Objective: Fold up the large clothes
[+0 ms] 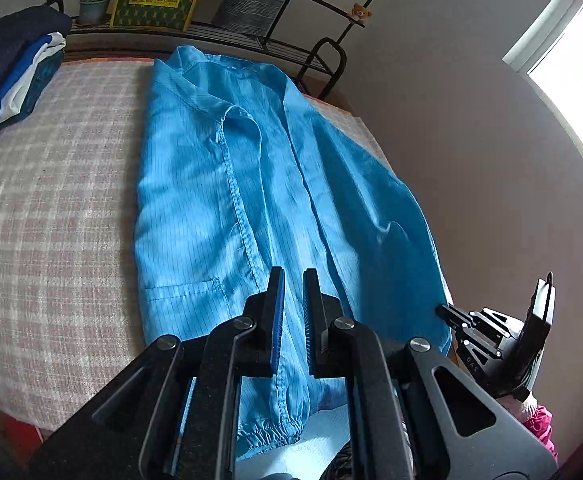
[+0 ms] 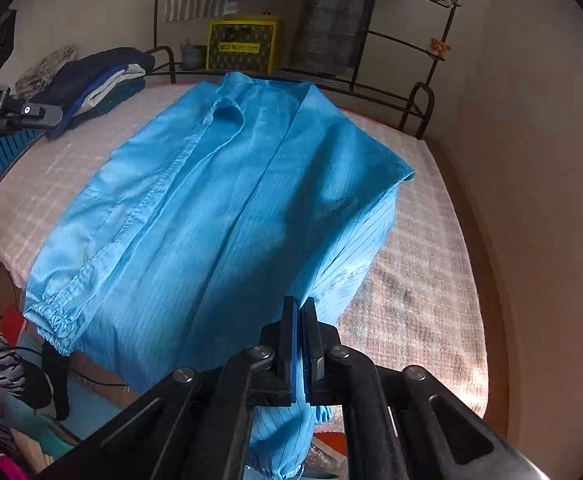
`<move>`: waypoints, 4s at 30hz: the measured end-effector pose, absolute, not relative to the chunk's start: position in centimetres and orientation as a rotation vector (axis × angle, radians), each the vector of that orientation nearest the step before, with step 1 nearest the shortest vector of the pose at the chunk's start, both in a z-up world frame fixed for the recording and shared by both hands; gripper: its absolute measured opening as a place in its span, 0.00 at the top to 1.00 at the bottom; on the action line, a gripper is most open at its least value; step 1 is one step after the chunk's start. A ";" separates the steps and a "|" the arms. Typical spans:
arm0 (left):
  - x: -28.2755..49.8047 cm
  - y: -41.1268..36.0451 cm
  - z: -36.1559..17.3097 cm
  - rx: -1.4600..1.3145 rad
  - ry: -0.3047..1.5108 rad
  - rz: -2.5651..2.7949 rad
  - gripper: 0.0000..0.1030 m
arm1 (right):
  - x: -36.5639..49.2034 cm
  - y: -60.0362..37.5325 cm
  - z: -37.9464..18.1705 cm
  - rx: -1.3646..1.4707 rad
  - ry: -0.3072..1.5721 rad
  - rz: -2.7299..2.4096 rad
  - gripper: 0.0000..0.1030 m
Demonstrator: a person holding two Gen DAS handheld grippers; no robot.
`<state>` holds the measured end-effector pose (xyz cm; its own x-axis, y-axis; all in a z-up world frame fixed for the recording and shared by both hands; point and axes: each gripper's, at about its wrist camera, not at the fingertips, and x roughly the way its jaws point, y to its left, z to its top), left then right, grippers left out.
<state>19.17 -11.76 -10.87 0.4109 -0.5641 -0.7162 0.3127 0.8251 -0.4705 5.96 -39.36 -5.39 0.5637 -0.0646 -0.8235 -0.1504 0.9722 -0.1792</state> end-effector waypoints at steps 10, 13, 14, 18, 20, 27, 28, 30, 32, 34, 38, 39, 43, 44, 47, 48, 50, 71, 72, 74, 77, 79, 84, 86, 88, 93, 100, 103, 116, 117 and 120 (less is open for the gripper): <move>22.0 -6.5 -11.4 -0.462 0.951 -0.542 0.94 | 7.5 -26.3 -13.0 -0.481 1.158 0.321 1.00; 22.6 -5.9 -12.4 -0.496 0.967 -0.548 0.94 | 8.1 -26.7 -14.1 -0.432 1.190 0.338 1.00; 22.6 -5.7 -12.5 -0.506 0.973 -0.546 0.94 | 8.3 -27.2 -13.8 -0.398 1.200 0.359 1.00; 22.9 -5.7 -11.9 -0.522 0.961 -0.556 0.94 | 8.8 -30.1 -12.2 -0.187 1.243 0.430 0.90; 22.7 -6.1 -11.1 -0.505 0.937 -0.568 0.94 | 8.7 -31.3 -10.3 -0.074 1.223 0.467 0.79; 22.7 -8.1 -10.3 -0.476 0.929 -0.610 0.94 | 11.0 -37.2 -4.1 0.172 1.092 0.431 0.50; 22.7 -8.3 -10.2 -0.483 0.934 -0.618 0.94 | 11.8 -38.3 -3.8 0.199 1.074 0.396 0.47; 22.6 -8.9 -10.0 -0.486 0.933 -0.628 0.94 | 13.6 -41.2 -3.3 0.285 1.022 0.323 0.38; 22.6 -9.6 -9.9 -0.469 0.937 -0.626 0.94 | 15.6 -43.9 -3.4 0.391 0.983 0.283 0.38; 22.7 -10.2 -10.3 -0.454 0.958 -0.608 0.94 | 17.8 -46.4 -3.6 0.466 0.937 0.226 0.34; 22.8 -11.2 -11.1 -0.422 0.998 -0.594 0.94 | 22.5 -50.9 -5.2 0.636 0.891 0.150 0.31; 22.8 -11.3 -11.2 -0.418 1.000 -0.595 0.94 | 23.6 -51.8 -5.8 0.676 0.880 0.142 0.31; 22.6 -11.4 -11.0 -0.407 0.992 -0.602 0.94 | 27.9 -53.6 -8.7 0.799 0.876 0.099 0.31; 22.6 -11.4 -10.9 -0.408 0.991 -0.601 0.94 | 28.9 -53.9 -9.6 0.827 0.882 0.092 0.32; 22.7 -11.2 -10.8 -0.413 0.992 -0.603 0.94 | 31.6 -53.3 -11.4 0.831 0.912 0.071 0.36; 22.7 -11.1 -10.7 -0.416 0.992 -0.607 0.94 | 32.5 -53.1 -11.8 0.817 0.922 0.062 0.38; 22.7 -10.9 -10.6 -0.414 0.987 -0.610 0.94 | 33.9 -52.6 -12.2 0.785 0.952 0.056 0.57; 23.0 -6.0 -10.2 -0.490 0.977 -0.606 0.94 | 44.3 -33.3 -12.2 0.276 1.113 0.195 0.99; 23.1 -5.8 -10.1 -0.495 0.977 -0.608 0.94 | 44.8 -32.5 -13.1 0.274 1.135 0.213 0.93; 23.1 -5.5 -10.0 -0.493 0.970 -0.611 0.94 | 45.2 -31.2 -14.4 0.260 1.206 0.238 0.83; 23.1 -4.9 -9.8 -0.486 0.962 -0.601 0.94 | 44.2 -30.5 -12.7 0.265 1.184 0.322 0.72; 23.2 -4.3 -9.9 -0.491 0.961 -0.586 0.94 | 42.9 -31.4 -10.5 0.284 1.138 0.348 0.67; 23.7 -3.3 -10.1 -0.507 0.951 -0.554 0.94 | 37.9 -34.5 -6.4 0.283 1.085 0.317 0.73; 23.5 -3.3 -10.2 -0.493 0.951 -0.557 0.94 | 35.1 -35.0 -6.7 0.243 1.117 0.286 0.74; 23.2 -3.5 -10.4 -0.471 0.960 -0.564 0.94 | 32.2 -35.0 -8.0 0.253 1.169 0.298 0.74; 22.4 -3.8 -11.4 -0.431 0.988 -0.560 0.94 | 27.7 -34.0 -12.4 0.217 1.264 0.276 0.74; 21.0 -4.2 -14.8 -0.373 1.043 -0.517 0.66 | 29.1 -33.4 -15.5 0.286 1.216 0.242 0.74; 19.8 -4.2 -16.9 -0.349 1.070 -0.465 0.65 | 28.3 -35.2 -13.7 0.390 1.172 0.250 0.74; 14.7 -5.9 -25.4 -0.372 1.248 -0.482 0.58 | 8.7 -47.1 -8.7 0.451 1.075 0.181 0.47; 14.4 -5.9 -25.5 -0.385 1.254 -0.489 0.58 | 7.6 -47.5 -9.7 0.471 1.093 0.181 0.47; 13.3 -6.0 -25.4 -0.370 1.246 -0.490 0.58 | 5.5 -47.5 -12.9 0.527 1.150 0.179 0.49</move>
<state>13.25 -6.05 -25.44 0.2389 -0.5425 -0.8054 0.1509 0.8400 -0.5211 5.46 -47.49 -12.87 0.4100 0.3985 -0.8204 0.1299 0.8648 0.4850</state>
